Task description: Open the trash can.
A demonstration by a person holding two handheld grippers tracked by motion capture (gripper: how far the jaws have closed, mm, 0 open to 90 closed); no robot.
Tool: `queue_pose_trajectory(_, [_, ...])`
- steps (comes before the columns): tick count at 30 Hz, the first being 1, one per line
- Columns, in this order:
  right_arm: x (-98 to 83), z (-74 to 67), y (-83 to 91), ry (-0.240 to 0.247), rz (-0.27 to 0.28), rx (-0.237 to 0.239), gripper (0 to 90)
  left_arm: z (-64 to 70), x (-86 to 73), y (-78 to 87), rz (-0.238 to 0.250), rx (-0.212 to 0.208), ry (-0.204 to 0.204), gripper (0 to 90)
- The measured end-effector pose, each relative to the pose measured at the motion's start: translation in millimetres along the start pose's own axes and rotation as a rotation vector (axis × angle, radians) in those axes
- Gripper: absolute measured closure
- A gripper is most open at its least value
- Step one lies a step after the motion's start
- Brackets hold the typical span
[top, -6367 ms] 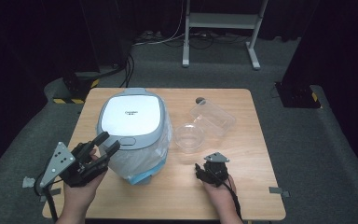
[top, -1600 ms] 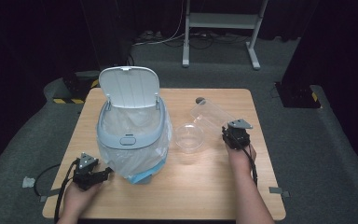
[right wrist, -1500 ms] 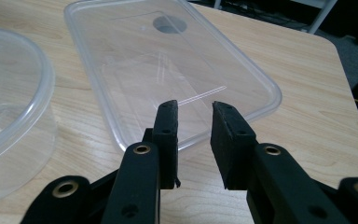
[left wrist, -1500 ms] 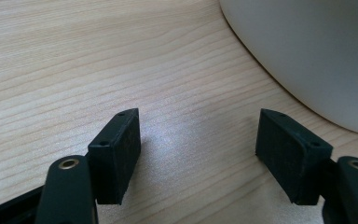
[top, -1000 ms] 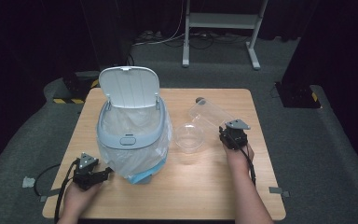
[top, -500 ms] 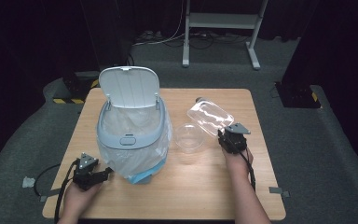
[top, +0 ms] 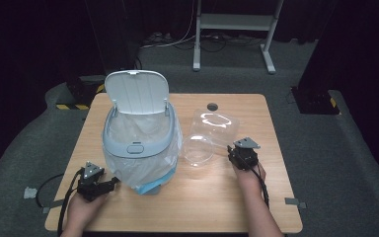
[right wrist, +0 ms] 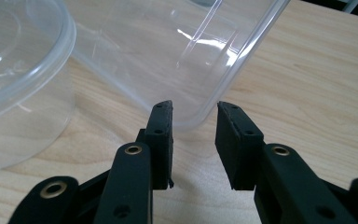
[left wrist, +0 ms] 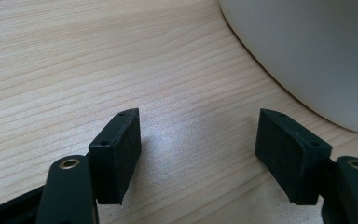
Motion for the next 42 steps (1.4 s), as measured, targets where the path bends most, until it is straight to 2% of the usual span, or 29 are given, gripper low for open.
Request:
queue_pose_trajectory(7, [2.6,3.2,6.3,-0.02,0.028,0.002,66.7,0.0,0.0,-0.1,0.0,0.0,0.0,31.1])
queue_pose_trajectory(12, [16.8,14.0,6.7,-0.082,0.068,-0.026,60.2,-0.3,0.1,0.1,-0.004,0.001,-0.004,31.2])
queue_pose_trajectory(13, [16.8,14.0,6.7,-0.082,0.068,-0.026,60.2,-0.3,0.1,0.1,-0.004,0.001,-0.004,31.1])
queue_pose_trajectory(14, [23.9,16.5,2.2,-0.109,0.078,-0.038,56.3,-0.4,0.2,0.1,-0.005,0.003,-0.005,31.2])
queue_pose_trajectory(15, [23.9,16.5,2.2,-0.109,0.078,-0.038,56.3,-0.4,0.2,0.1,-0.005,0.003,-0.005,31.2])
queue_pose_trajectory(16, [31.4,18.6,-4.7,-0.141,0.077,-0.059,51.0,-0.4,0.2,0.1,-0.005,0.003,-0.005,31.2])
queue_pose_trajectory(17, [31.4,18.6,-4.7,-0.141,0.077,-0.059,51.0,-0.4,0.2,0.1,-0.005,0.003,-0.005,31.2])
queue_pose_trajectory(18, [38.6,21.7,-11.4,-0.178,0.091,-0.072,48.9,-0.3,0.1,0.1,-0.005,0.003,-0.004,31.2])
queue_pose_trajectory(21, [44.8,24.3,-17.3,-0.203,0.104,-0.084,46.5,-0.4,0.1,0.1,-0.005,0.003,-0.005,31.2])
queue_pose_trajectory(22, [47.7,26.2,-24.6,-0.224,0.079,-0.085,41.6,-0.4,0.0,0.3,-0.006,0.004,-0.005,31.2])
queue_pose_trajectory(24, [46.1,26.2,-28.9,-0.234,0.063,-0.084,40.6,-0.2,0.0,0.1,-0.003,0.004,-0.001,31.2])
queue_pose_trajectory(26, [43.3,24.6,-30.5,-0.222,0.054,-0.098,40.3,0.1,-0.1,0.0,0.0,0.004,0.003,31.2])
queue_pose_trajectory(35, [33.5,14.2,-20.7,-0.181,0.073,-0.089,39.3,0.7,-0.3,0.4,0.001,0.006,0.0,31.5])
queue_pose_trajectory(42, [22.7,-1.1,-9.9,-0.129,0.081,-0.092,38.8,1.0,-0.3,0.4,0.002,0.003,-0.003,31.6])
Point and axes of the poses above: each handheld gripper's, and its own axes: y roughly backward along the jaws, x roughly out of its top, z roughly to its right, the point moved 3 cm from there along -y, roughly forward along the jaws, and after that the axes turned 4 degrees about -x, right-handed, at the moved point
